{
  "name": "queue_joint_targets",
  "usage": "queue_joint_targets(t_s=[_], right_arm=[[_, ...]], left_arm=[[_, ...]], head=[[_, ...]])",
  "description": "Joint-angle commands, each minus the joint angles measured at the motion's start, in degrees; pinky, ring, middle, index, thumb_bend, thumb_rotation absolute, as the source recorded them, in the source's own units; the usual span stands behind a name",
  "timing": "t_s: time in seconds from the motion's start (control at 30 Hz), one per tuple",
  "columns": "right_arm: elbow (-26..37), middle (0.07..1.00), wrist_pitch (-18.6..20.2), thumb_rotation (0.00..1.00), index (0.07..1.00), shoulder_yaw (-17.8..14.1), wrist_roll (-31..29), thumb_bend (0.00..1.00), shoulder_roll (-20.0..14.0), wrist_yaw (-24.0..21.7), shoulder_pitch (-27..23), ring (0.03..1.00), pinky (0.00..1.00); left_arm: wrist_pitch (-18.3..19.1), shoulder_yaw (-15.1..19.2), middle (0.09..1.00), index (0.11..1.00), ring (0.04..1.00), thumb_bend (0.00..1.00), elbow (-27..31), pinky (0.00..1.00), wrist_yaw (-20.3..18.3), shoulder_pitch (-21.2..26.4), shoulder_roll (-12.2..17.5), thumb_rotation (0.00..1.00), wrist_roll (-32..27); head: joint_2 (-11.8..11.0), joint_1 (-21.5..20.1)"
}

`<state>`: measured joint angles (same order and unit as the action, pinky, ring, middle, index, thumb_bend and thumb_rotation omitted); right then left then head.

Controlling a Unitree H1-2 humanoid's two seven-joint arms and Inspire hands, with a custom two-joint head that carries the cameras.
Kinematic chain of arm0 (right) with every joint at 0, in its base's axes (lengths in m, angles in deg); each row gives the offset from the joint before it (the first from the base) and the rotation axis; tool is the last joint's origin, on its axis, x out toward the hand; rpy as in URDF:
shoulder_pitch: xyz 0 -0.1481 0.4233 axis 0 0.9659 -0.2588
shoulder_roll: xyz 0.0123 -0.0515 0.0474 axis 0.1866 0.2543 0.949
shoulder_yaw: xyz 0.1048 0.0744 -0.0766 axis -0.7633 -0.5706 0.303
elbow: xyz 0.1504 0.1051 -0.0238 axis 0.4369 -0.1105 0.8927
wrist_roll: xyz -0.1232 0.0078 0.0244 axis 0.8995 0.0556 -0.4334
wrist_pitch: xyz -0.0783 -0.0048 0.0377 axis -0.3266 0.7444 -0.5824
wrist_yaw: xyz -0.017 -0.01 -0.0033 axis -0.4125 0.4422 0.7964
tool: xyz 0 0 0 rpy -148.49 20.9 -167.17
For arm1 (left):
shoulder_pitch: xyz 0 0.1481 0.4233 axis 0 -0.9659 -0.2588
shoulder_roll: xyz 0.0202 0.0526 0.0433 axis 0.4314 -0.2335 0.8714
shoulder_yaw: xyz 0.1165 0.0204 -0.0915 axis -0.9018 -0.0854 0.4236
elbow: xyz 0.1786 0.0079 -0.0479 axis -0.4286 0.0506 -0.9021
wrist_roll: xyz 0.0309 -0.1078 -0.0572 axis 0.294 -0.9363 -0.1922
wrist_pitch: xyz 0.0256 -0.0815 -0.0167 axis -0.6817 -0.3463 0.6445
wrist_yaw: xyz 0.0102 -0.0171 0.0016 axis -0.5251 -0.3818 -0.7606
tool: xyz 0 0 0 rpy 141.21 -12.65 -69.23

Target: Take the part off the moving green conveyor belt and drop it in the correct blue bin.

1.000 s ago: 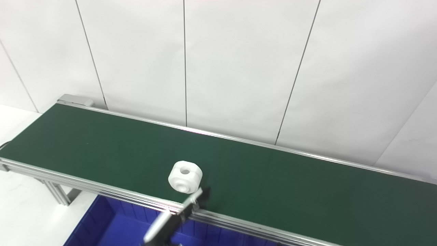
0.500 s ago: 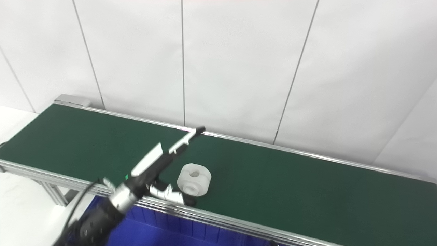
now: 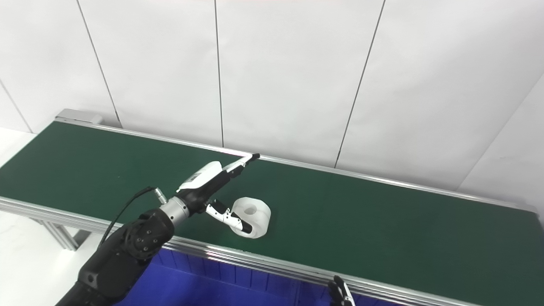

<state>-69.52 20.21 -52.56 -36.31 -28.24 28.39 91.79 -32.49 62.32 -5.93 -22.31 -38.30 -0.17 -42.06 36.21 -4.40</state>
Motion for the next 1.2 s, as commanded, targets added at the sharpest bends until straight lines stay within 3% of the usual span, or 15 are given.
queue_joint_targets(t_s=[0.0, 0.23, 0.37, 0.43, 0.5, 0.53, 0.6, 0.63, 0.67, 0.7, 0.77, 0.97, 1.17], right_arm=[[2.1, 0.910, -3.4, 0.78, 0.954, -0.1, -0.3, 0.71, 0.1, 0.2, -0.4, 0.911, 0.90], [2.8, 0.906, -3.4, 0.78, 0.951, -0.9, -1.1, 0.72, 0.2, -0.2, -0.3, 0.917, 0.89], [3.1, 0.910, -3.4, 0.77, 0.957, -1.4, -2.1, 0.73, 0.2, -1.2, -0.2, 0.928, 0.91], [3.2, 0.910, -3.4, 0.77, 0.957, -1.6, -2.1, 0.74, 0.3, -1.3, -0.2, 0.928, 0.91], [3.1, 0.907, -3.4, 0.76, 0.955, -1.8, -1.9, 0.74, 0.3, -1.2, -0.3, 0.924, 0.90], [3.1, 0.907, -3.4, 0.77, 0.955, -1.9, -1.9, 0.74, 0.3, -1.2, -0.4, 0.922, 0.90], [3.2, 0.908, -3.4, 0.76, 0.955, -2.1, -2.1, 0.74, 0.4, -1.4, -0.3, 0.922, 0.89], [3.3, 0.907, -3.4, 0.76, 0.954, -2.2, -2.1, 0.74, 0.4, -1.4, -0.2, 0.921, 0.89], [3.4, 0.906, -3.4, 0.76, 0.953, -2.2, -2.2, 0.74, 0.4, -1.5, -0.2, 0.920, 0.89], [3.4, 0.906, -3.4, 0.75, 0.952, -2.3, -2.2, 0.74, 0.5, -1.5, -0.1, 0.919, 0.89], [3.7, 0.904, -3.4, 0.74, 0.950, -2.4, -2.5, 0.74, 0.7, -1.7, 0.0, 0.918, 0.89], [4.1, 0.902, -3.4, 0.74, 0.948, -2.7, -2.5, 0.74, 1.1, -1.8, 0.1, 0.917, 0.89], [4.5, 0.899, -3.3, 0.74, 0.946, -3.0, -2.4, 0.73, 1.4, -1.9, 0.1, 0.913, 0.89]], left_arm=[[-0.5, -0.8, 1.000, 1.000, 0.970, 0.81, -0.7, 0.88, 2.2, 3.3, -0.9, 0.31, 1.5], [1.6, -3.1, 1.000, 1.000, 0.977, 0.81, -2.9, 0.90, 0.8, 3.7, -2.9, 0.34, 2.7], [1.4, -3.7, 1.000, 1.000, 0.969, 0.82, -5.3, 0.89, 1.2, 3.8, -4.0, 0.30, 2.3], [0.0, -3.5, 0.987, 0.986, 0.940, 0.80, -7.5, 0.84, 3.7, 3.9, -5.0, 0.25, 2.3], [-3.3, -2.3, 0.937, 0.938, 0.884, 0.78, -11.2, 0.78, 8.7, 3.9, -6.9, 0.17, 1.7], [-5.2, -1.7, 0.875, 0.884, 0.821, 0.71, -13.5, 0.73, 12.3, 4.0, -8.0, 0.10, 1.7], [-9.1, -0.5, 0.745, 0.766, 0.680, 0.71, -17.9, 0.60, 18.8, 4.3, -10.1, 0.02, 1.7], [-10.8, -0.2, 0.683, 0.635, 0.611, 0.61, -19.9, 0.54, 21.2, 4.7, -10.9, 0.03, 1.9], [-11.8, -0.1, 0.559, 0.569, 0.550, 0.55, -21.6, 0.48, 22.7, 5.1, -11.5, 0.01, 2.0], [-12.3, -0.2, 0.524, 0.534, 0.461, 0.52, -23.0, 0.47, 23.5, 5.5, -11.9, 0.00, 2.2], [-11.3, -0.7, 0.518, 0.521, 0.437, 0.50, -24.0, 0.46, 23.3, 6.0, -12.3, 0.00, 2.5], [-10.0, -3.5, 0.499, 0.531, 0.397, 0.50, -24.2, 0.42, 24.8, 6.6, -11.2, 0.00, 6.0], [-9.3, -2.3, 0.483, 0.541, 0.387, 0.49, -21.1, 0.40, 25.8, 5.3, -11.0, 0.00, 4.7]], head=[[0.3, 0.4], [1.0, 1.0], [1.2, 1.4], [1.3, 1.5], [1.4, 1.5], [1.4, 1.5], [1.6, 1.5], [1.6, 1.5], [1.8, 1.5], [1.8, 1.5], [1.8, 1.6], [2.0, 1.7], [2.7, 1.1]])
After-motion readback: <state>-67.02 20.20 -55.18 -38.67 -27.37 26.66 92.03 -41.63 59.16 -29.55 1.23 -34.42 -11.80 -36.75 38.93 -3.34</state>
